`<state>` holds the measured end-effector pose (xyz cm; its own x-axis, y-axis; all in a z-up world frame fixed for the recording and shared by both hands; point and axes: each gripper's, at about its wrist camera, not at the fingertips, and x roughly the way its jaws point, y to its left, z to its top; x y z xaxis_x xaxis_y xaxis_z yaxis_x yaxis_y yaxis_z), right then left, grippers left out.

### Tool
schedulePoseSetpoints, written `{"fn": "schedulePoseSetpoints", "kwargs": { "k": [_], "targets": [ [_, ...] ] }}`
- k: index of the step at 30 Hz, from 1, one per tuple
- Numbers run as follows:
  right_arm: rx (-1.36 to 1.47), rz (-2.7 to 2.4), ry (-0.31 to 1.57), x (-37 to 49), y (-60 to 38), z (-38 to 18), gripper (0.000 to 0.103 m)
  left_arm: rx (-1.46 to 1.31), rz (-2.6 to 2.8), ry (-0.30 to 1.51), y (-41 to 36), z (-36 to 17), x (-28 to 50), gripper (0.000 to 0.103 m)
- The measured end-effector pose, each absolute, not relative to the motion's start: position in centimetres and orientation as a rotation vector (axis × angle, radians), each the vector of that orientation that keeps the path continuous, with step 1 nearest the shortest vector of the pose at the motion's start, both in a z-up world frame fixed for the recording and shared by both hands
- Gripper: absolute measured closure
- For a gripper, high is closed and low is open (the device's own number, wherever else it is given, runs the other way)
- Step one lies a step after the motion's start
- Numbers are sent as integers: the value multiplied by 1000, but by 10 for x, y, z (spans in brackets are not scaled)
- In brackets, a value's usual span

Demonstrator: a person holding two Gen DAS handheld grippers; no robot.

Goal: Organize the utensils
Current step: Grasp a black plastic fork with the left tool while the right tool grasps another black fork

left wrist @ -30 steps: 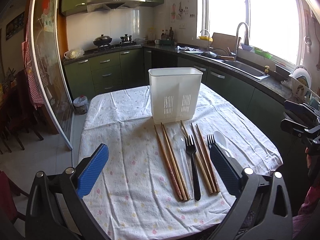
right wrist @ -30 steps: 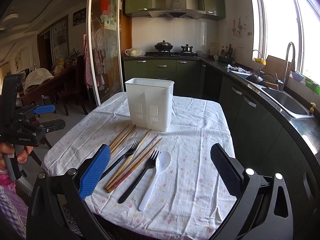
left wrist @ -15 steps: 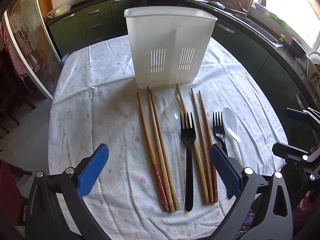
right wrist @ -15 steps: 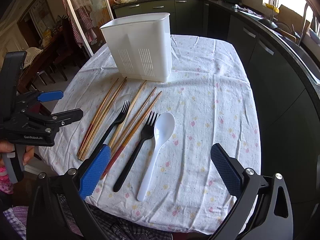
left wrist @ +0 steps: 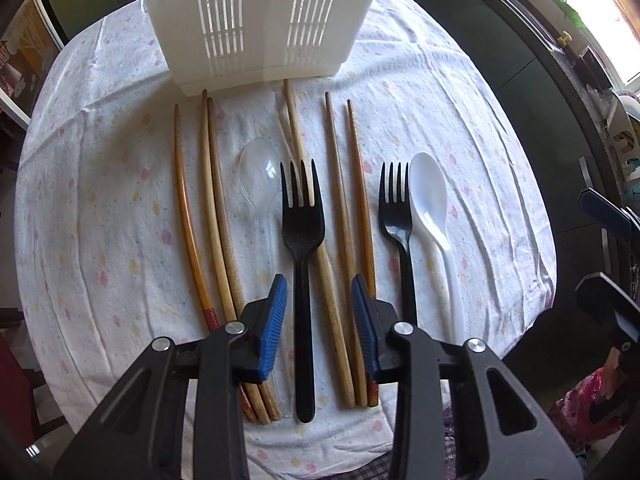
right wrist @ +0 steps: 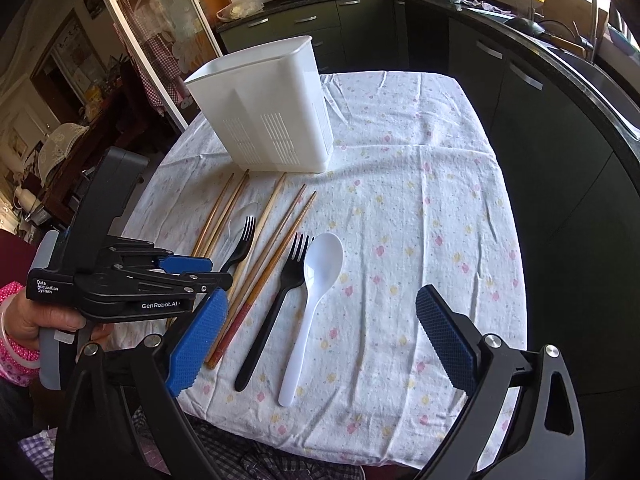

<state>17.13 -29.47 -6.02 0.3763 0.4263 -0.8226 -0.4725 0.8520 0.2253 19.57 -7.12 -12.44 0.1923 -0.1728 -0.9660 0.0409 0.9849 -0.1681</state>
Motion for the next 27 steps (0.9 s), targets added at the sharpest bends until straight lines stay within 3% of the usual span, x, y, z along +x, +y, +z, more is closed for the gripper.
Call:
{"fn": "schedulePoseSetpoints", "kwargs": {
  "k": [3,13,15,24,25,27],
  "targets": [
    [-53,586,1034,170,-294,-60,9,-89,-135,1377,-75,-126,199,80],
    [-62,606,1026,167,-291,-58,8,-90,-144,1409,-80,-137,210,87],
    [-63,606,1032,168,-289,-59,9,-106,-160,1411,-80,-138,210,93],
    [-42,709,1195,183,-262,-85,9,-135,-169,1354,-61,-118,197,95],
    [-21,727,1225,187,-257,-90,16,-138,-166,1348,-58,-116,196,95],
    [7,739,1290,196,-249,-101,41,-140,-164,1335,-51,-110,192,95]
  ]
}}
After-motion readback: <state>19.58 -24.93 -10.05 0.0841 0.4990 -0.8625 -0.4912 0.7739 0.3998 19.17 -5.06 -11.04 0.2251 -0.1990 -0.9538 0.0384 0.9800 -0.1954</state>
